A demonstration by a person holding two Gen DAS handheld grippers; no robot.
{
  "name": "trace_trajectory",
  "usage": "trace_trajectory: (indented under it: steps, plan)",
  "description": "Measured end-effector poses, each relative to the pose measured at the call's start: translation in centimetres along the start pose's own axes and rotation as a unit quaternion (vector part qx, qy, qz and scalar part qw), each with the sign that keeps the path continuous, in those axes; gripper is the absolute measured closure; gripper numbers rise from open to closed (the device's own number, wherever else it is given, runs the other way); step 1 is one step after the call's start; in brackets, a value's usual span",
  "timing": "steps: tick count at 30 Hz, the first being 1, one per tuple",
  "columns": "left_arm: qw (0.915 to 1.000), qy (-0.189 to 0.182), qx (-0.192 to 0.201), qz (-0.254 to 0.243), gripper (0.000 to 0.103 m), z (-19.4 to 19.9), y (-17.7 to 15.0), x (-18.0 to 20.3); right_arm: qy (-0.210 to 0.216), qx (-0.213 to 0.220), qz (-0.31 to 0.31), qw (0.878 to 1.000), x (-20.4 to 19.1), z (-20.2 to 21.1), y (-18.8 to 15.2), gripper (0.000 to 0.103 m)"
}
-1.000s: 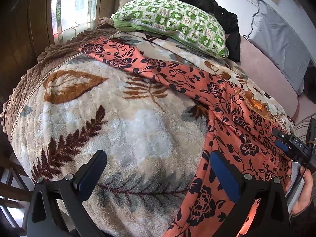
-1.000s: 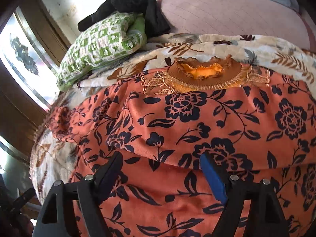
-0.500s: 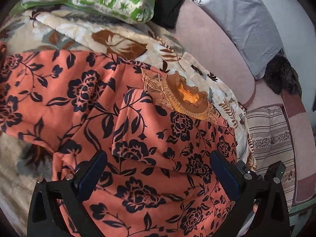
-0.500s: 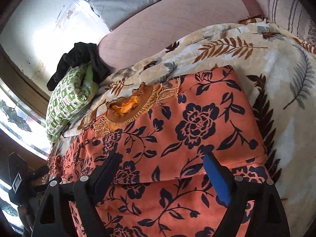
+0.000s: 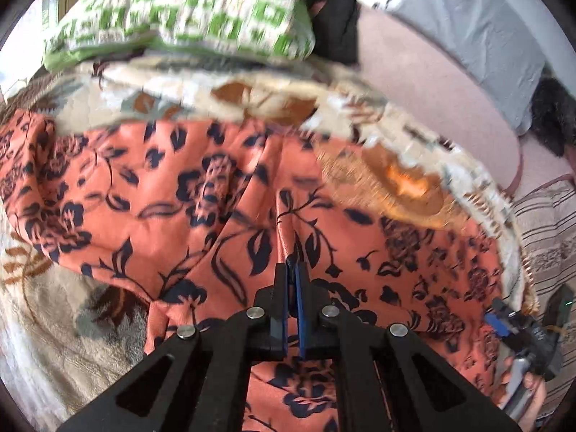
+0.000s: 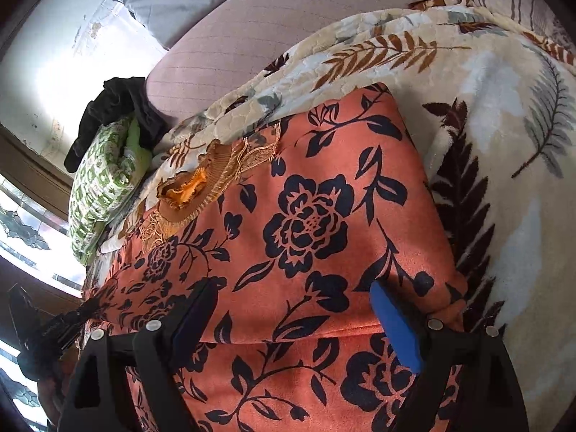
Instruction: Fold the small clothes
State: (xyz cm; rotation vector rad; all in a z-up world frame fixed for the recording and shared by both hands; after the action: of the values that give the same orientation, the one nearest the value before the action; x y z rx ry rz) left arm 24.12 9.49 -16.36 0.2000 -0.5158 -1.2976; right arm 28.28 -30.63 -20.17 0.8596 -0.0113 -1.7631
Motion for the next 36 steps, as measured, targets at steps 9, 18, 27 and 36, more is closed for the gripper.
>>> trace_trajectory:
  steps: [9, 18, 27, 36]
  plan:
    - [0.9963, -0.053, 0.048, 0.047, 0.055, 4.6, -0.5, -4.6, -0.023, -0.005, -0.004, 1.000, -0.7, -1.0, 2.2, 0.003]
    - [0.9087, -0.068, 0.176, 0.373, 0.029, 9.8, 0.0, -30.5, -0.004, 0.034, 0.028, 0.999, -1.6, 5.2, -2.0, 0.003]
    - [0.8812, -0.031, 0.191, 0.431, 0.030, 5.4, 5.0, -39.4, -0.019, 0.032, -0.011, 0.999, 0.3, 8.9, -8.0, 0.003]
    - [0.9185, 0.085, 0.137, 0.361, 0.099, 5.2, 8.5, -38.4, -0.041, 0.030, -0.014, 0.999, 0.9, 9.6, -9.0, 0.003]
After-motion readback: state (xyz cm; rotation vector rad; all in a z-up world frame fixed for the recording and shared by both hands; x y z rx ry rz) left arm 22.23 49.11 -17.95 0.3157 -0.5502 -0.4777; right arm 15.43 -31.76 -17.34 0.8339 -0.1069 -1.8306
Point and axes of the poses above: each gripper's, at about its wrist camera, not at the fingertips, and z roughly against the way its jaws point, x to its right, y to its top, the point moved 2 cm from there along -z, roughly the way its jaws point, and after that the axes turned 3 degrees about -z, right-handed, at the moved point
